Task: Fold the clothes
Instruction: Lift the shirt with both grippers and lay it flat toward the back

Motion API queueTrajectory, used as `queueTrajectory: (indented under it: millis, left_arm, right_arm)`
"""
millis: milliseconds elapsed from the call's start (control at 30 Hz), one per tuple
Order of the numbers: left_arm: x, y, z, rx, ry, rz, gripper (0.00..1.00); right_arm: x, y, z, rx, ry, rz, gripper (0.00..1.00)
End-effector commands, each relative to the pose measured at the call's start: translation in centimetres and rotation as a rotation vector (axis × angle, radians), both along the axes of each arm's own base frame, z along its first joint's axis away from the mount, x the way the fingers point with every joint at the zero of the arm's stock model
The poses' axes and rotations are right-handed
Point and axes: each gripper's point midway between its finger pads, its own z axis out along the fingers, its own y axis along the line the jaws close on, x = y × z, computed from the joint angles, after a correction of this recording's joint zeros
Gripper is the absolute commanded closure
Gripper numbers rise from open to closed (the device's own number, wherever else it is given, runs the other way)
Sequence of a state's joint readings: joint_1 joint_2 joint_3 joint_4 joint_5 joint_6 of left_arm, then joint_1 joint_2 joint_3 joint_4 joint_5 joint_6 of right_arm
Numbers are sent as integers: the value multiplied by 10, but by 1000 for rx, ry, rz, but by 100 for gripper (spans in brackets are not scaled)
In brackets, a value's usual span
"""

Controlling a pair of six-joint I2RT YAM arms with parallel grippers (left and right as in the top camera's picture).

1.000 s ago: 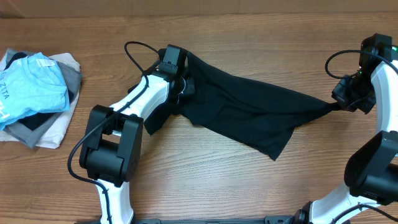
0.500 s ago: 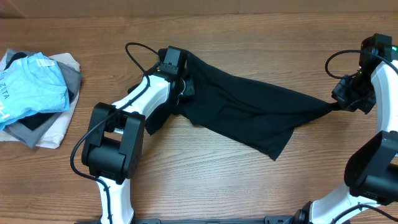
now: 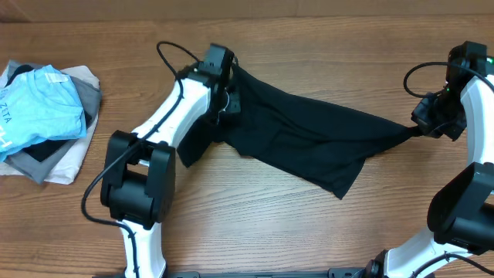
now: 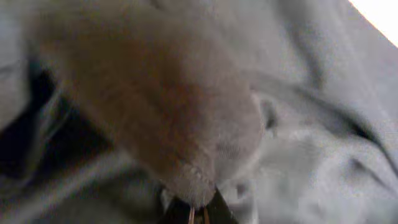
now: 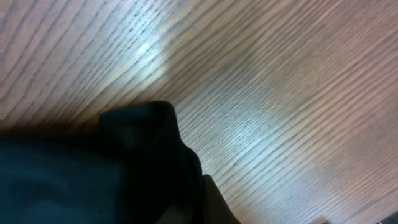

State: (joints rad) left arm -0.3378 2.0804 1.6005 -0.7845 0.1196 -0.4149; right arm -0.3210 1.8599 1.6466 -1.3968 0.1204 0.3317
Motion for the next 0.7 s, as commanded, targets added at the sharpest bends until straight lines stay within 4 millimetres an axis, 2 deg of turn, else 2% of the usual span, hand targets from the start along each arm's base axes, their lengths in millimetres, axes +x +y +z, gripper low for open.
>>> queueTrajectory:
  millis: [0,100,200,267,433,533,667]
  left_arm:
    - [16,11,115,-52,-186,-64,96]
    - [9,27,175,-126,-260,-79,96]
    - [3,45,218,-192,-328,-54,96]
    - [-2,62,248,-245,-386,-33,96]
    - [-19,107,300,-325,-504,36,96]
    - [-37,131,334,-403,-584,56,96]
    - [-69,145,379,-519,-692,21,96]
  right_arm:
    - [15,12,19,77,-100,51,96]
    - [20,13,35,84,-130,53,96]
    - [25,12,60,73,-168,56,96]
    - [28,13,85,69,-210,61,96]
    - [31,18,149,51,-337,99,96]
    - [31,23,193,24,-460,143,96]
    - [18,31,240,-12,-601,161,96]
